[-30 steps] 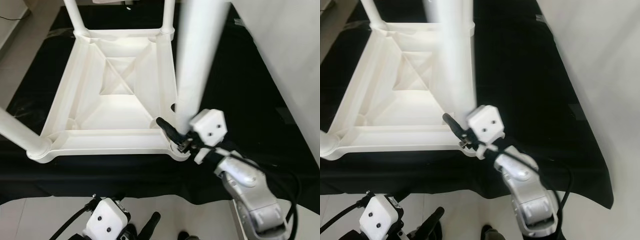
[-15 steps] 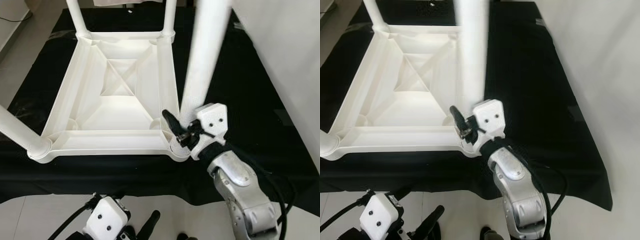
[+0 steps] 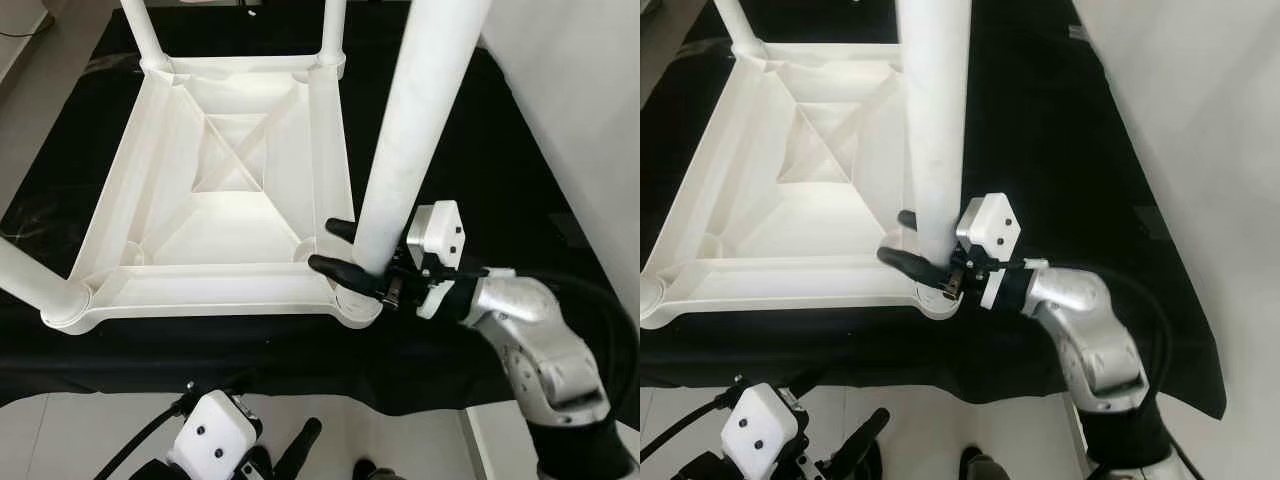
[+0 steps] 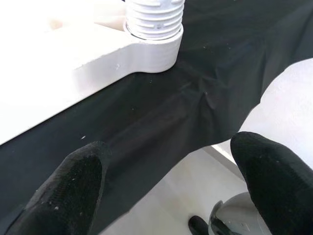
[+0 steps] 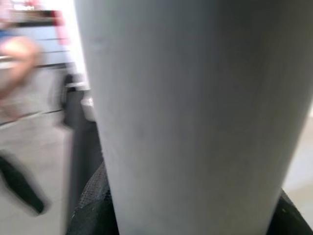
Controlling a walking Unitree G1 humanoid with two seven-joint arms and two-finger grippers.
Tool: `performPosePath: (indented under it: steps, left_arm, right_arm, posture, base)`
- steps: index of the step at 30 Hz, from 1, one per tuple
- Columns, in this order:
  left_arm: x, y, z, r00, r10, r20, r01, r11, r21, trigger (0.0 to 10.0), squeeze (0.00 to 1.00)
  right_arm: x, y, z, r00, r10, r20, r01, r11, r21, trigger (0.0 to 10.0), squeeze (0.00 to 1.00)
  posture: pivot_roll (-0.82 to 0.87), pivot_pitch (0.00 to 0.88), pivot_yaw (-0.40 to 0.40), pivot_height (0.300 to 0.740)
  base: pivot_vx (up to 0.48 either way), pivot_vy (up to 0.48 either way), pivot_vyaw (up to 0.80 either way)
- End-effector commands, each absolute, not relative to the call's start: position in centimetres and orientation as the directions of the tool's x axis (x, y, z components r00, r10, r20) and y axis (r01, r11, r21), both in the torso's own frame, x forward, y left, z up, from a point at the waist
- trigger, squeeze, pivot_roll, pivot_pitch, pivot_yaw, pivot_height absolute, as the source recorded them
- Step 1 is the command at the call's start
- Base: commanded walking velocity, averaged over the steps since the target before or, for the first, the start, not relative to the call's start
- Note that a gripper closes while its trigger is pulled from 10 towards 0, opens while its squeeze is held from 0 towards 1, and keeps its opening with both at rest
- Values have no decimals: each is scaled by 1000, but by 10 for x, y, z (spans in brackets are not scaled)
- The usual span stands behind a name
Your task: Building children table
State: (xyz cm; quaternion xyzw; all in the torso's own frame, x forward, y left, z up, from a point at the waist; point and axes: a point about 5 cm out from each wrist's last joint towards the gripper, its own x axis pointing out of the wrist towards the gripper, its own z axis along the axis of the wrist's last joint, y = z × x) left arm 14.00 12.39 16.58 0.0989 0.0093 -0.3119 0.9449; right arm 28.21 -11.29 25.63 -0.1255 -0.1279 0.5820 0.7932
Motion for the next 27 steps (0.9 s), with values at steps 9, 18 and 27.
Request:
performPosePath:
  steps: [9,18,27]
  left_arm:
    - [127,123,163,795,-595,-119,607,780,154,10000,0]
    - [113,124,168,793,-592,-140,608,782,136,10000,0]
    - [101,125,169,788,-593,-166,613,781,122,10000,0]
  right_arm:
    - [309,-109,257,-81,996,49,-986,-73,-151,10000,0]
    - [313,-111,259,-244,968,52,-963,-235,-135,10000,0]
    - [330,-105,255,-190,980,51,-970,-179,-166,10000,0]
  posture:
    - [77,367,-27,740]
    - [107,405,-20,740]
    - [142,430,1,740]
  base:
    - [0,0,0]
    - [0,0,0]
    - [0,0,0]
